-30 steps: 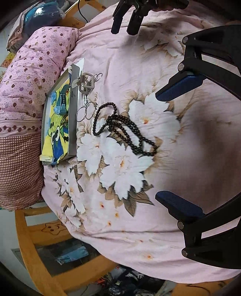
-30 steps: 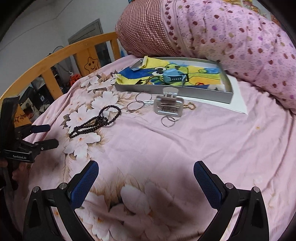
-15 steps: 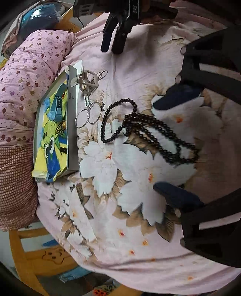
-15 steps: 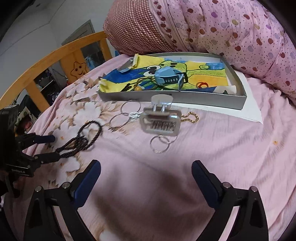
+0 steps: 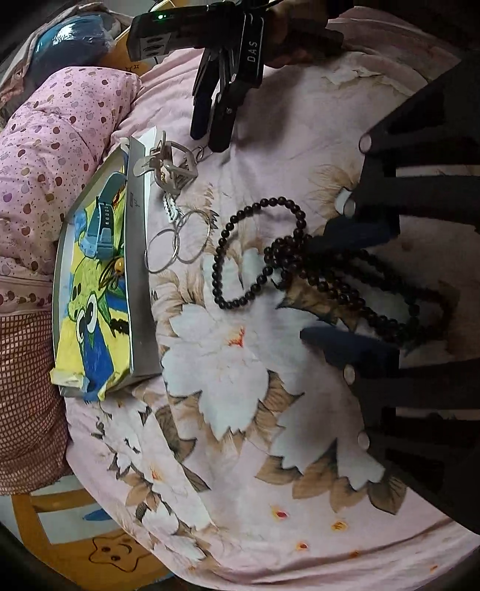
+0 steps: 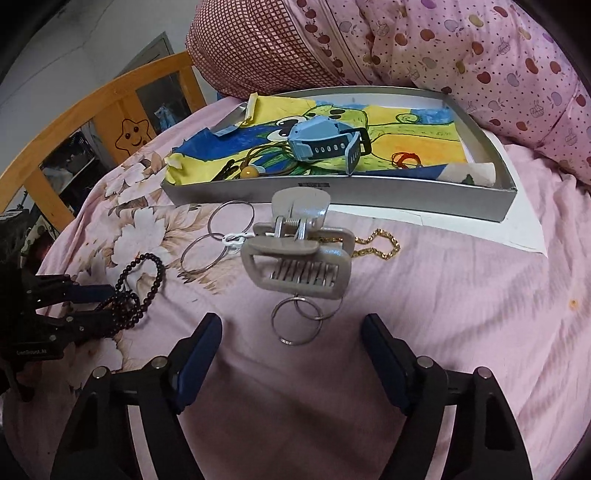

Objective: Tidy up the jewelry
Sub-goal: 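Lower the left tool onto the black bead necklace and close while the right tool grasps a silver ring, then carry the necklace into the tray and open the left tool while the right tool releases the ring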

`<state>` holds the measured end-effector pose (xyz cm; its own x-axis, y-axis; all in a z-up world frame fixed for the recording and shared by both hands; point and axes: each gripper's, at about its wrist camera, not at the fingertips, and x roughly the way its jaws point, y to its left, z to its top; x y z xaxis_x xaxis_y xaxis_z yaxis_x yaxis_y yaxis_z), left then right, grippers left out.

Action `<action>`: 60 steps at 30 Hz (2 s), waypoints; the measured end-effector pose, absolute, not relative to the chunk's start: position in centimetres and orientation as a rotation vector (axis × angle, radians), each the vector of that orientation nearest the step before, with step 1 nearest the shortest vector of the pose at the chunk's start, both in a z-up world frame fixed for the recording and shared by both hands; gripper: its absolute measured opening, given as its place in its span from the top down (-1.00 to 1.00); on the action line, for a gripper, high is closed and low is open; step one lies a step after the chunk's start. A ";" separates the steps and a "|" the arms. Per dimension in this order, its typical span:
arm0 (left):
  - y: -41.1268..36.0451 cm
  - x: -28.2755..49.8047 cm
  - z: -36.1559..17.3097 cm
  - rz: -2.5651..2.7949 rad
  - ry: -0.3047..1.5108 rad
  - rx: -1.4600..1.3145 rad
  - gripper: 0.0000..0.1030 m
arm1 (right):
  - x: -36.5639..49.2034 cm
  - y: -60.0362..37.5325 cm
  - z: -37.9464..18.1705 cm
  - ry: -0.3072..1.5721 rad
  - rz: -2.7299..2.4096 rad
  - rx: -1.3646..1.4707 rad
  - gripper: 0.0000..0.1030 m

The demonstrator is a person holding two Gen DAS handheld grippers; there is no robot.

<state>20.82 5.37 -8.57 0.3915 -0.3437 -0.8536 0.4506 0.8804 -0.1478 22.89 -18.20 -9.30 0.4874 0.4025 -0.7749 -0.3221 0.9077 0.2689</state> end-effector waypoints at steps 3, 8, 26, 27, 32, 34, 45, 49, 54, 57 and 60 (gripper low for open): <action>4.9 20.8 -8.6 -0.521 1.065 0.118 0.75 | 23.2 -18.3 -9.4 0.970 0.437 0.091 -0.49; 4.2 20.0 -8.1 -0.515 1.061 0.141 0.90 | 23.4 -18.1 -9.6 0.973 0.429 0.095 -0.49; 2.2 19.6 -7.6 -0.472 1.060 0.109 0.92 | 21.7 -17.7 -9.7 0.990 0.444 0.017 0.46; 2.1 19.4 -7.6 -0.471 1.058 0.107 0.92 | 21.2 -17.7 -9.6 0.992 0.451 0.019 0.47; 1.4 18.3 -7.0 -0.480 1.052 0.101 0.93 | 18.9 -17.9 -9.0 0.995 0.489 0.057 0.47; 0.9 17.5 -6.5 -0.490 1.047 0.097 0.93 | 18.1 -18.0 -8.6 0.996 0.501 0.075 0.47; -1.3 15.3 -3.7 -0.513 1.018 0.117 0.93 | 14.8 -18.7 -4.8 0.910 0.551 0.118 0.47; -1.3 16.2 -1.6 -0.508 0.995 0.076 0.93 | 15.1 -18.9 -3.1 0.861 0.565 0.110 0.47; -1.5 18.0 0.1 -0.491 0.981 0.060 0.93 | 16.5 -19.7 -1.2 0.807 0.565 0.100 0.47; -1.5 19.4 1.3 -0.485 0.963 0.064 0.93 | 18.0 -20.4 -0.2 0.779 0.558 0.108 0.47; -1.4 21.2 2.5 -0.477 0.938 0.058 0.93 | 20.2 -21.1 0.7 0.755 0.545 0.119 0.47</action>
